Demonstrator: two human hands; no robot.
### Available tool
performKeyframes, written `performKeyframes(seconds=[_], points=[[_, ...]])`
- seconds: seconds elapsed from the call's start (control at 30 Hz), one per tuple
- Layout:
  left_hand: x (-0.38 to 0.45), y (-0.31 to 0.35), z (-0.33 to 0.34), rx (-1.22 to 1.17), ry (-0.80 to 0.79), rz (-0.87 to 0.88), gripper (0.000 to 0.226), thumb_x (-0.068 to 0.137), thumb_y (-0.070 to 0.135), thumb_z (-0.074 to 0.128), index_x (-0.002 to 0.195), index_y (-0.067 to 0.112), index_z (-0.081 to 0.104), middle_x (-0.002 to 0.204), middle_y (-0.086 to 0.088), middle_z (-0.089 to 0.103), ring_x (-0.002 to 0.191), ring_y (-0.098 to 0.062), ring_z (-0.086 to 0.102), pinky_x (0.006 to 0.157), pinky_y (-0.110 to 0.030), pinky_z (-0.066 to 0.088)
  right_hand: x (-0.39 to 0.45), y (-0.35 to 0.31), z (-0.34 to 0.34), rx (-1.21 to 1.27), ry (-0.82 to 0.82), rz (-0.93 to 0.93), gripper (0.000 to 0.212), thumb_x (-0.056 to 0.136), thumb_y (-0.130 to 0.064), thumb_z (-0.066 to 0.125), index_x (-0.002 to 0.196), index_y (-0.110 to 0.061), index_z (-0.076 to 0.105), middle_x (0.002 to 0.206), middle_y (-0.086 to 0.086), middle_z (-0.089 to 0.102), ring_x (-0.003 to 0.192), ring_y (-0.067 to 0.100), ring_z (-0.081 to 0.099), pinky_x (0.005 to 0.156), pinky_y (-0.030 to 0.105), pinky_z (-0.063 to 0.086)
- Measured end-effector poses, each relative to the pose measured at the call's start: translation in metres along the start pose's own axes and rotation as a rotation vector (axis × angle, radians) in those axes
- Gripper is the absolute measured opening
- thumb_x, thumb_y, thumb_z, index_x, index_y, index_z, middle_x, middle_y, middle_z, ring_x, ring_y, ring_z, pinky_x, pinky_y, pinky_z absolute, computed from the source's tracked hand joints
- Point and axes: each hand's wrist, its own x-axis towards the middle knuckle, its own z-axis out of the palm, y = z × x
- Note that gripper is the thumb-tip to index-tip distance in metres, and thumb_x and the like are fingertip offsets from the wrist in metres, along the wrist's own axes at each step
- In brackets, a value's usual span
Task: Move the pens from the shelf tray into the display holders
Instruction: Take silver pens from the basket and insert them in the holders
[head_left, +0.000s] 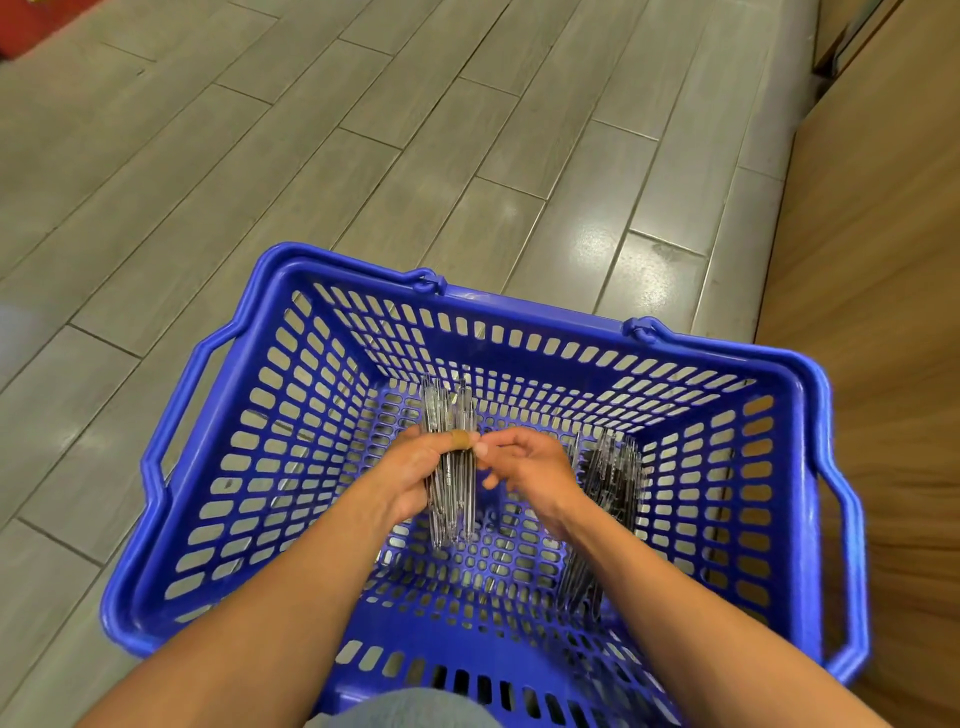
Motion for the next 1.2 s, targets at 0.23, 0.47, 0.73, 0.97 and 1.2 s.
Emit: performKeyframes(seconds=[0.23, 0.47, 0.73, 0.97, 1.2], points=[[0.007, 0.012, 0.011, -0.011, -0.032, 0.003, 0.046, 0.072, 0.008, 0.077, 0.114, -0.005, 0.064, 0.078, -0.013, 0.073, 0.066, -0.022, 0.071, 0.057, -0.033, 0.059, 0.015, 0.027, -0.033, -0.719, 0.454, 0.135, 0.013, 0.095, -0.017, 0.060, 0.107, -0.018, 0.057, 0.095, -0.004, 0.060, 0.078, 0.009, 0.060, 0.064, 0.019, 0.047], [0.012, 0.008, 0.006, 0.016, -0.003, -0.012, 0.045, 0.076, 0.003, 0.076, 0.117, -0.007, 0.061, 0.081, -0.016, 0.073, 0.064, -0.024, 0.072, 0.053, -0.031, 0.057, 0.015, 0.051, -0.048, -1.157, 0.440, 0.096, 0.052, 0.097, -0.012, 0.051, 0.144, -0.010, 0.028, 0.096, 0.004, 0.058, 0.082, 0.015, 0.057, 0.070, 0.025, 0.050], [0.011, 0.010, 0.004, 0.028, -0.035, -0.026, 0.045, 0.074, 0.003, 0.077, 0.115, -0.007, 0.062, 0.085, -0.017, 0.074, 0.070, -0.025, 0.073, 0.056, -0.033, 0.059, 0.015, 0.056, -0.044, -1.185, 0.454, 0.130, 0.057, 0.094, -0.006, 0.051, 0.143, -0.011, 0.022, 0.078, -0.001, 0.054, 0.065, 0.011, 0.054, 0.053, 0.024, 0.044], [0.016, 0.008, 0.005, 0.031, -0.052, -0.038, 0.032, 0.079, 0.003, 0.071, 0.108, -0.007, 0.064, 0.080, -0.018, 0.073, 0.066, -0.025, 0.072, 0.058, -0.034, 0.060, 0.007, 0.006, -0.012, -0.119, 0.190, 0.054, 0.019, 0.089, -0.010, 0.065, 0.105, -0.016, 0.057, 0.090, 0.002, 0.069, 0.059, 0.008, 0.064, 0.055, 0.020, 0.052], [0.011, 0.007, 0.009, -0.046, -0.129, -0.023, 0.040, 0.073, 0.014, 0.079, 0.106, -0.004, 0.067, 0.104, -0.027, 0.072, 0.079, -0.034, 0.073, 0.063, -0.043, 0.060, -0.003, -0.009, 0.016, -0.182, 0.162, -0.128, 0.015, 0.090, -0.022, 0.069, 0.099, -0.014, 0.061, 0.080, 0.004, 0.066, 0.053, 0.007, 0.060, 0.064, 0.031, 0.056]])
